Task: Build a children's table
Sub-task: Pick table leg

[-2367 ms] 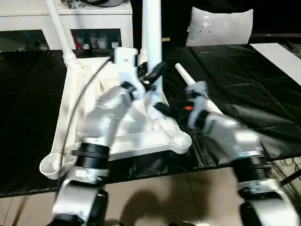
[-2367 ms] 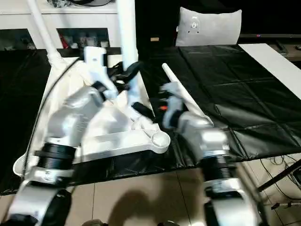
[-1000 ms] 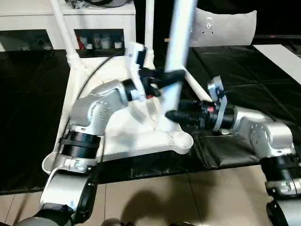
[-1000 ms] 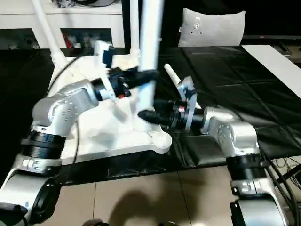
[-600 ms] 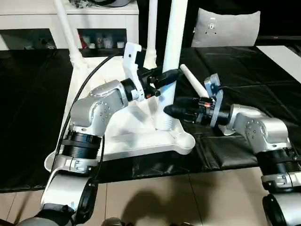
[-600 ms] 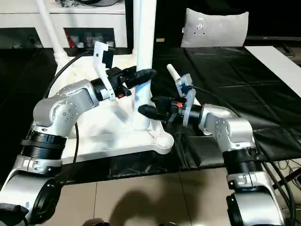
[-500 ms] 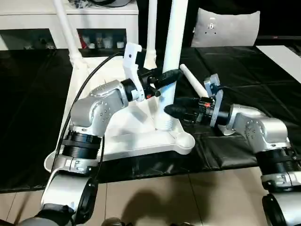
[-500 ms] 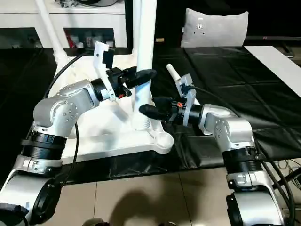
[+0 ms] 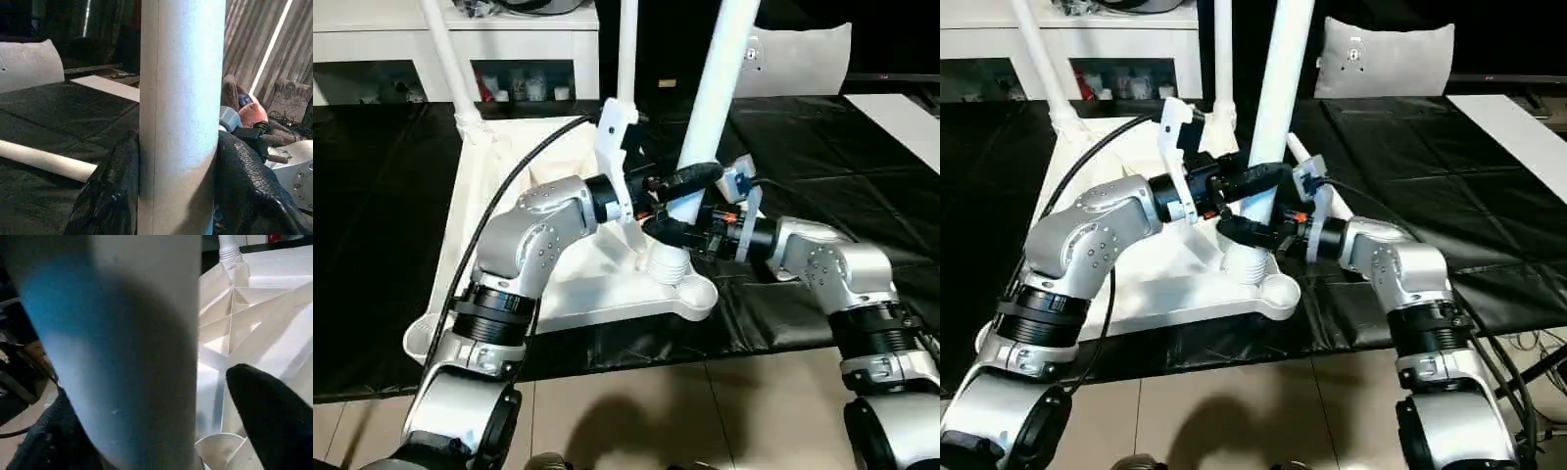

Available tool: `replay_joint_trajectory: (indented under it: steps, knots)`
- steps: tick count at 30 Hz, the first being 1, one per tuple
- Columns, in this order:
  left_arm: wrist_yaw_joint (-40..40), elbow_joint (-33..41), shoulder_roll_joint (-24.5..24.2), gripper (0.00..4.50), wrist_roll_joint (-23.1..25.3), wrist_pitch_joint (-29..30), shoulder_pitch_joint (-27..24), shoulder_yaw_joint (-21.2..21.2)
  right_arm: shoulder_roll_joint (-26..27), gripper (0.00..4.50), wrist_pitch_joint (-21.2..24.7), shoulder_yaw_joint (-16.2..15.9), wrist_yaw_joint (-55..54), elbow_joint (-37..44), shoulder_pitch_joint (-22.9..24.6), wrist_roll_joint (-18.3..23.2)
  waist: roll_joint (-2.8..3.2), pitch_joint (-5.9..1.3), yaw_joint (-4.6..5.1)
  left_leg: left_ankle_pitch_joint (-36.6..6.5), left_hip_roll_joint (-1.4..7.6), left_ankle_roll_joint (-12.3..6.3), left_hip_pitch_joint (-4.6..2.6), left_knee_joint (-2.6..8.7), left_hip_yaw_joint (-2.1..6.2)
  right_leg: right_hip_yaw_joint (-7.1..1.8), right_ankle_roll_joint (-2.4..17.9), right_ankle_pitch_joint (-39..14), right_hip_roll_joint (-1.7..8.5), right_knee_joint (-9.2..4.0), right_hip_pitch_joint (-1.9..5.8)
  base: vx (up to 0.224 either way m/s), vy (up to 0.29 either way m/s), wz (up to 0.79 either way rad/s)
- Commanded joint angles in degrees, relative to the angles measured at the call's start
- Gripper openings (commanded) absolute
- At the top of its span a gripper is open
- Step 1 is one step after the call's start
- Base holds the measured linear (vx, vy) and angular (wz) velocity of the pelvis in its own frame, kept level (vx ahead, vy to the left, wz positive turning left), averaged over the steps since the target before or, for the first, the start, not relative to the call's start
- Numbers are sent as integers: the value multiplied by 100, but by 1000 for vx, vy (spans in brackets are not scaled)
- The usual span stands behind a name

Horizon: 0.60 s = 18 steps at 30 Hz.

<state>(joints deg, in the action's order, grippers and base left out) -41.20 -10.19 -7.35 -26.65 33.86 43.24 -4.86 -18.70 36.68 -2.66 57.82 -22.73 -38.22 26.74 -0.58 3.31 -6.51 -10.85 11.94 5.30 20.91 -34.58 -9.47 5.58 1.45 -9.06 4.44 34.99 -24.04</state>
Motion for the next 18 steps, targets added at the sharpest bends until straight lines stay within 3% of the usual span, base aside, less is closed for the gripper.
replay_joint_trajectory:
  steps: [1, 5, 9, 10, 13, 18]
  knots:
    - [-72, 176, 21, 184, 25, -43, 6, -67, -12, 370, -54, -29, 11, 26, -88, -30, -83, -452, -8, -464, 63, -250, 21, 335, -37, -264, 817, -1500, 330, -417, 427, 0, 0, 0]
    - [-61, 163, 8, 184, 68, -106, -9, -110, -25, 334, -118, -144, 91, 23, -46, -140, -85, -450, -11, -479, 63, -244, 22, 335, -37, -266, 787, -1555, 334, -424, 425, 0, 0, 0]
    - [-71, 151, -9, 184, 93, -121, -17, -106, -44, 326, -119, -144, 125, 64, 7, -143, -69, -453, -8, -492, 68, -250, 16, 337, -33, -263, 806, -1522, 330, -417, 425, 0, 0, 0]
    - [-73, 151, -11, 184, 97, -122, -19, -107, -47, 289, -121, -143, 128, 69, 14, -145, -71, -455, -7, -477, 69, -251, 14, 336, -33, -265, 821, -1478, 329, -412, 423, 0, 0, 0]
    - [-82, 146, -13, 184, 113, -132, -25, -110, -56, 286, -130, -143, 143, 79, 34, -155, -72, -457, -7, -477, 67, -258, 15, 334, -34, -265, 856, -1424, 329, -408, 429, 0, 0, 0]
    - [-53, 96, -12, 184, 164, -184, -17, -114, -65, 243, -90, -139, 152, 134, 67, -140, -74, -457, -7, -461, 66, -261, 16, 333, -34, -266, 842, -1443, 331, -408, 430, 0, 0, 0]
